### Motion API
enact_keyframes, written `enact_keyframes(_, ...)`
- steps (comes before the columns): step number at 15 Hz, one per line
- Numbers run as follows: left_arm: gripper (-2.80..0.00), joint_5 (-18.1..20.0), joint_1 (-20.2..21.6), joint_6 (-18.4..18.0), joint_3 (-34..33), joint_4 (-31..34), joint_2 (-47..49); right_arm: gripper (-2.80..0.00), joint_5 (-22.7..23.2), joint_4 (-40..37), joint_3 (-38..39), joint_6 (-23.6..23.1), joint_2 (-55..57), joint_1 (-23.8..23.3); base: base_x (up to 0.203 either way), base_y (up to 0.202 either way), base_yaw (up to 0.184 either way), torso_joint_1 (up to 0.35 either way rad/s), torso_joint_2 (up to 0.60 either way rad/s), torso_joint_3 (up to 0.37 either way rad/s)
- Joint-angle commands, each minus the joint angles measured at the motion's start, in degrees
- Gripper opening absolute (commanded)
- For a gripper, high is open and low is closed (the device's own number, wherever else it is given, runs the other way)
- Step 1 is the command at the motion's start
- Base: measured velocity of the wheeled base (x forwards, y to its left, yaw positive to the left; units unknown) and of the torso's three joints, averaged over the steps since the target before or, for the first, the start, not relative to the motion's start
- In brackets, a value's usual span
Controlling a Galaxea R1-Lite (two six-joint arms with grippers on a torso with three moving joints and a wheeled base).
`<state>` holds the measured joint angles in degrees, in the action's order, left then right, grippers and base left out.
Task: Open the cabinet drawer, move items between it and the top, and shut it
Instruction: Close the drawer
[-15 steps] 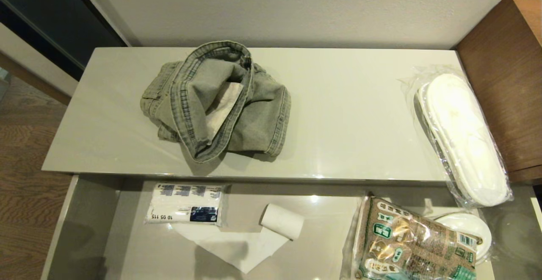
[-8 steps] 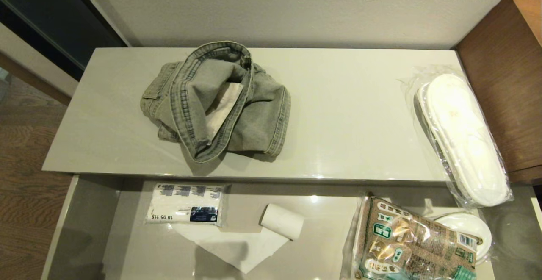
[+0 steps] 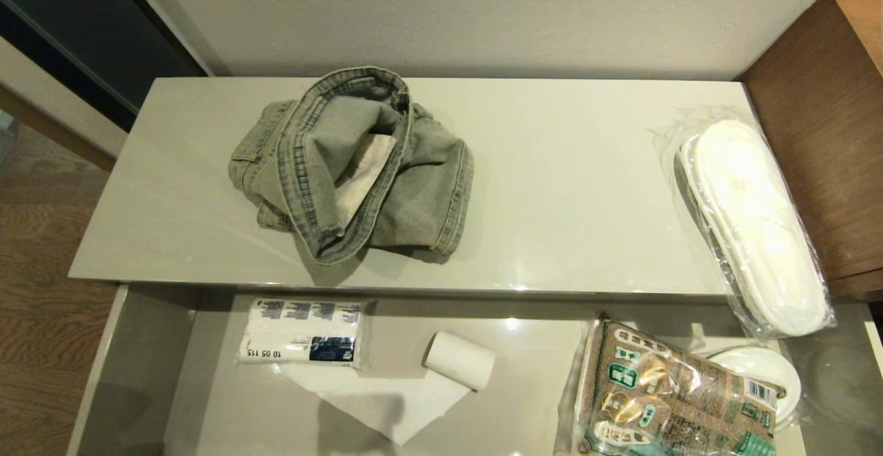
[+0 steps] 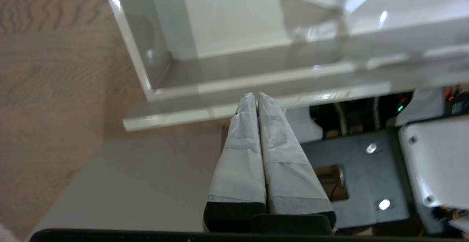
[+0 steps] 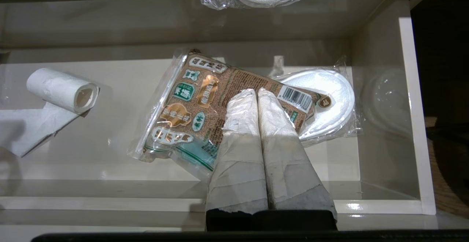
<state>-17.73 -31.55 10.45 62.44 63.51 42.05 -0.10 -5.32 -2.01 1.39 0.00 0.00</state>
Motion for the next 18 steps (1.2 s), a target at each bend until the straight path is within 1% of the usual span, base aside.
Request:
enact_keyframes(1, -2.8, -0.1, 0.0, 0.0, -2.0, 0.7, -2.2, -2.8, 0.0, 0.0, 0.0, 0.0, -0.1, 0.0, 0.0, 0.0, 0.0, 0.0, 0.0, 0.0)
enact_keyframes(2, -2.8, 0.0, 0.1, -0.1, -3.0, 1.9, -4.1, -2.8, 0.0, 0.0, 0.0, 0.0, -0.1, 0.0, 0.0, 0.0, 0.0, 0.0, 0.0, 0.0)
enact_keyframes(3, -2.8, 0.2, 0.1, -0.1, -3.4, 5.4, -5.6, -2.8, 0.0, 0.0, 0.0, 0.0, -0.1, 0.0, 0.0, 0.0, 0.0, 0.0, 0.0, 0.0)
enact_keyframes(5, -2.8, 0.4, 0.1, -0.2, -3.2, 9.0, -6.6, -2.8, 0.0, 0.0, 0.0, 0.0, -0.1, 0.0, 0.0, 0.0, 0.0, 0.0, 0.0, 0.0)
enact_keyframes(6, -2.8, 1.0, 0.1, -0.4, -2.7, 13.1, -7.5, -2.8, 0.0, 0.0, 0.0, 0.0, -0.1, 0.0, 0.0, 0.0, 0.0, 0.0, 0.0, 0.0)
enact_keyframes(7, -2.8, 2.1, 0.3, -0.5, -2.3, 14.5, -7.7, -2.8, 0.0, 0.0, 0.0, 0.0, -0.1, 0.0, 0.0, 0.0, 0.0, 0.0, 0.0, 0.0)
enact_keyframes(8, -2.8, 4.9, 0.9, -0.9, -1.5, 17.4, -7.7, -2.8, 0.0, 0.0, 0.0, 0.0, -0.1, 0.0, 0.0, 0.0, 0.0, 0.0, 0.0, 0.0)
enact_keyframes(9, -2.8, 8.5, 2.1, -1.5, -0.7, 20.3, -7.6, -2.8, 0.0, 0.0, 0.0, 0.0, -0.1, 0.0, 0.0, 0.0, 0.0, 0.0, 0.0, 0.0)
enact_keyframes(10, -2.8, 9.9, 2.8, -2.5, -0.4, 21.5, -7.6, -2.8, 0.0, 0.0, 0.0, 0.0, -0.1, 0.0, 0.0, 0.0, 0.0, 0.0, 0.0, 0.0)
enact_keyframes(11, -2.8, 14.7, 5.1, -4.5, -0.3, 22.9, -7.6, -2.8, 0.0, 0.0, 0.0, 0.0, -0.1, 0.0, 0.0, 0.0, 0.0, 0.0, 0.0, 0.0)
enact_keyframes(12, -2.8, 17.3, 8.5, -7.8, -0.2, 23.6, -7.6, -2.8, 0.0, 0.0, 0.0, 0.0, -0.1, 0.0, 0.0, 0.0, 0.0, 0.0, 0.0, 0.0)
enact_keyframes(13, -2.8, 18.9, 10.3, -10.7, 0.0, 24.0, -7.7, -2.8, 0.0, 0.0, 0.0, 0.0, -0.1, 0.0, 0.0, 0.0, 0.0, 0.0, 0.0, 0.0)
enact_keyframes(14, -2.8, 19.2, 10.4, -11.0, 0.1, 24.2, -7.7, -2.8, 0.0, 0.0, 0.0, 0.0, -0.1, 0.0, 0.0, 0.0, 0.0, 0.0, 0.0, 0.0)
enact_keyframes(15, -2.8, 20.4, 12.1, -13.1, 1.0, 24.2, -7.9, -2.8, 0.0, 0.0, 0.0, 0.0, -0.1, 0.0, 0.0, 0.0, 0.0, 0.0, 0.0, 0.0)
enact_keyframes(16, -2.8, 21.7, 15.8, -15.6, 1.6, 24.2, -8.5, -2.8, 0.0, 0.0, 0.0, 0.0, -0.1, 0.0, 0.0, 0.0, 0.0, 0.0, 0.0, 0.0)
enact_keyframes(18, -2.8, 24.3, 25.4, -21.7, 2.2, 24.2, -11.1, -2.8, 0.0, 0.0, 0.0, 0.0, -0.1, 0.0, 0.0, 0.0, 0.0, 0.0, 0.0, 0.0)
